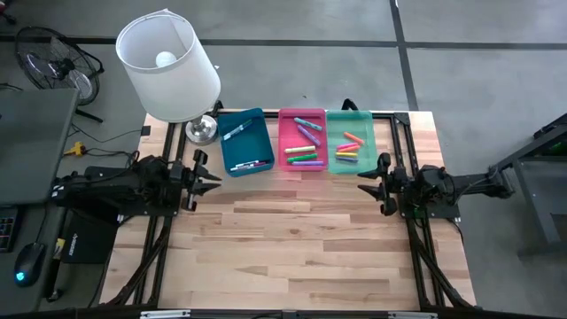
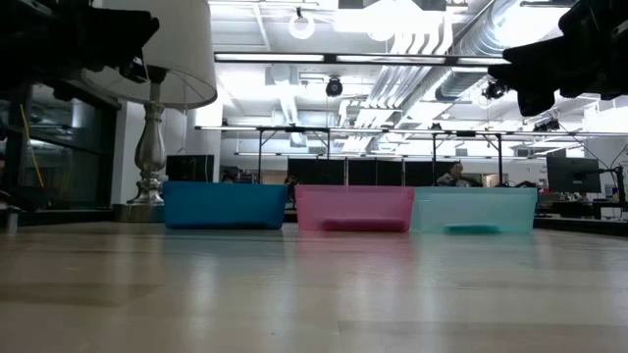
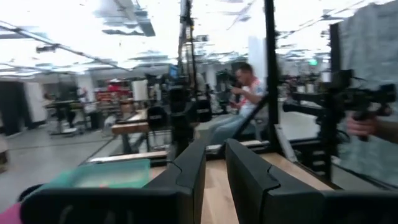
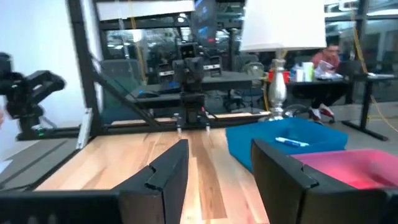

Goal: Pick & Place Markers
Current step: Return to Home Position

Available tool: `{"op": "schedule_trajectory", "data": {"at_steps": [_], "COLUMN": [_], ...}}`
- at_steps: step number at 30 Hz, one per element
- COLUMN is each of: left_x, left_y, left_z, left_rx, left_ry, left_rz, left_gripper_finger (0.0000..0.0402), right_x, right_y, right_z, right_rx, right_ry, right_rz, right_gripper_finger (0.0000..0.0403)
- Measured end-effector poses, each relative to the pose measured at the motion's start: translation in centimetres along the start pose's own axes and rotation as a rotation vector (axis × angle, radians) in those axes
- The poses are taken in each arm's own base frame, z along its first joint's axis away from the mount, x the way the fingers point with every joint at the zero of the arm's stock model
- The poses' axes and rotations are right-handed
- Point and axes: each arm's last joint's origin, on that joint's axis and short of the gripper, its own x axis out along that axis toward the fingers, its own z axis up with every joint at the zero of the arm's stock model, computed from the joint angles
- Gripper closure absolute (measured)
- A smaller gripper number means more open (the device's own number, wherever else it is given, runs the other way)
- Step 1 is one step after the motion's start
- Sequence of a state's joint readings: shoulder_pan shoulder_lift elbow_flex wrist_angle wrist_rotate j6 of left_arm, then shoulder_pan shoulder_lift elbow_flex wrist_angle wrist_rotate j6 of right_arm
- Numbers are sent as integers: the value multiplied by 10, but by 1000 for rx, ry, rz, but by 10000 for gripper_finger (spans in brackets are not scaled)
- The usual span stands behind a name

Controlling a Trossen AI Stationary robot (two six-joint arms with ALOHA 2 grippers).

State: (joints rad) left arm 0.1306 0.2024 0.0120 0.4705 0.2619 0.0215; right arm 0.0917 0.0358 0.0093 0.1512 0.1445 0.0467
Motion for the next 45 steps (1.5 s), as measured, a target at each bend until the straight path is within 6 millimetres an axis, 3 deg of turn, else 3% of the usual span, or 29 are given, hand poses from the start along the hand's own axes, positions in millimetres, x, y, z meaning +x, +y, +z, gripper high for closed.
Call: {"op": "schedule_trajectory", "data": {"at_steps": [9, 14, 45], "left_x": [0, 0, 0], "left_y": [3, 3, 3], "left_z": [0, 0, 0], "left_rx": [-4, -4, -4], "left_ry": [5, 5, 5], "left_rz": [101, 96, 97], "left_gripper_finger": [340, 340, 340], "right_x": [0, 0, 0], "right_y": [-1, 0, 0], "right_z": [-3, -2, -2], "right_rx": [-2, 84, 64], "right_ry": [25, 22, 22], "right_rz": [-25, -5, -4], "right_gripper_finger": [242, 242, 242]}}
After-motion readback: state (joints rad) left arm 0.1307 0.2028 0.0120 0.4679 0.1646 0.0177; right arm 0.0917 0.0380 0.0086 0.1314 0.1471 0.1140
